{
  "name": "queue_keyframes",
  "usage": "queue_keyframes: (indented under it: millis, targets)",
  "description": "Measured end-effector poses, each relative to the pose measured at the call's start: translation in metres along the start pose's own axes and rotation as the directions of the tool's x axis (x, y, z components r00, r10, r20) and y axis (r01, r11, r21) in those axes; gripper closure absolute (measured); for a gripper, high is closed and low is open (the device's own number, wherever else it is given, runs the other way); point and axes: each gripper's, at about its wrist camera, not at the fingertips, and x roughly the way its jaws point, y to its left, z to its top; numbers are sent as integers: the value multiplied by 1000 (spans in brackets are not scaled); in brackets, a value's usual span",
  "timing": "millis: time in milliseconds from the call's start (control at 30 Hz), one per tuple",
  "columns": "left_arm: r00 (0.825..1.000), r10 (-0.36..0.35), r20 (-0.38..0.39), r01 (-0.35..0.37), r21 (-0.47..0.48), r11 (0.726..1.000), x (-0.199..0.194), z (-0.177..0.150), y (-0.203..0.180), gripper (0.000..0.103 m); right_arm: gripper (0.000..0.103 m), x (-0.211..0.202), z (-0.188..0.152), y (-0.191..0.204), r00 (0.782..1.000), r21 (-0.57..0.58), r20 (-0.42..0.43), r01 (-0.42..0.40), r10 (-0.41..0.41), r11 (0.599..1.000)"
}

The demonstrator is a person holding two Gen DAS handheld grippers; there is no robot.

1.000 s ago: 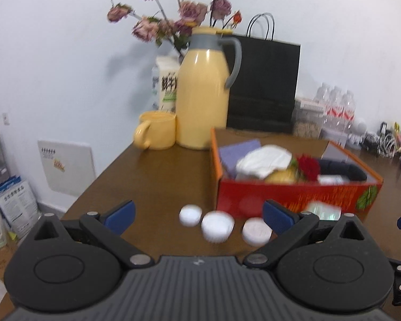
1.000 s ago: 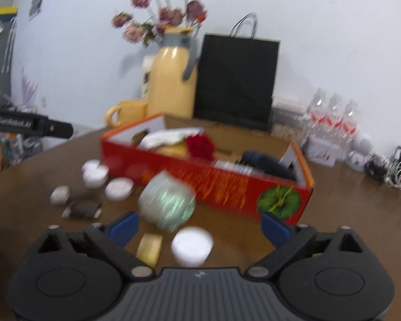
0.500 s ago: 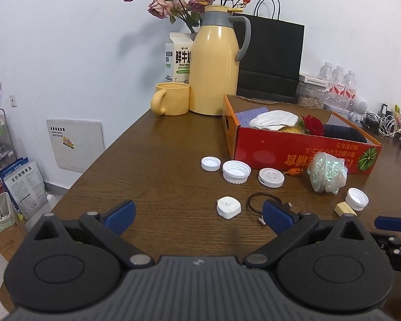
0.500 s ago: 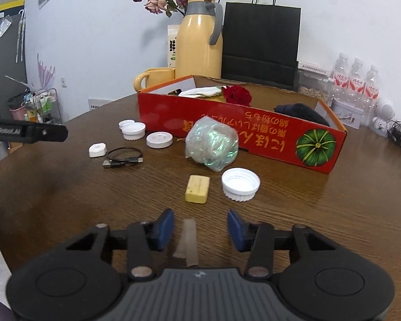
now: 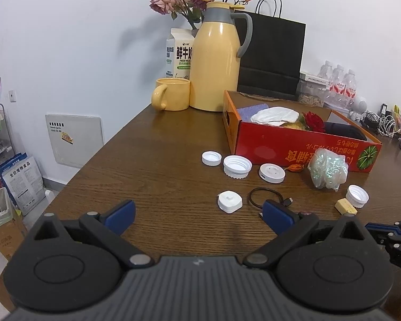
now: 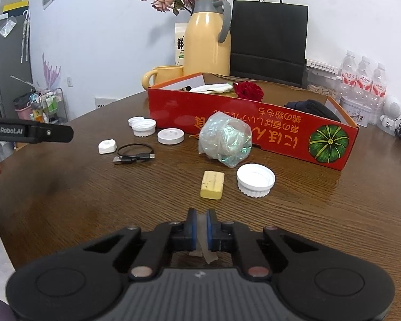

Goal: Organize objects
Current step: 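Lower the right tool and close it on the small clear plastic piece, then close the left tool on the white square cap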

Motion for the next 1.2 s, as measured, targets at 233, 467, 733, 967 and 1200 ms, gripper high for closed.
queue_keyframes:
  millis: [233,467,733,967,1200]
  targets:
    - [1000,4,-19,-4,5,1000,11,0,-2,0,97,-11,4,-8,998,30,68,2,-4,1000]
    - [998,22,-52,-20,26,999,37,3,-17,1,97,-23,16,-25,987,65,146,54,-63,996]
    - [995,41,-89,-33,87,996,63,8,-35,36,97,-26,19,-46,979,97,172,90,-106,991]
    - [992,36,-118,-26,86,996,75,10,-37,48,97,-23,17,-53,979,113,171,93,-111,989]
    - [994,-3,-113,13,92,996,76,11,-39,74,97,-21,16,-53,979,116,171,92,-111,989]
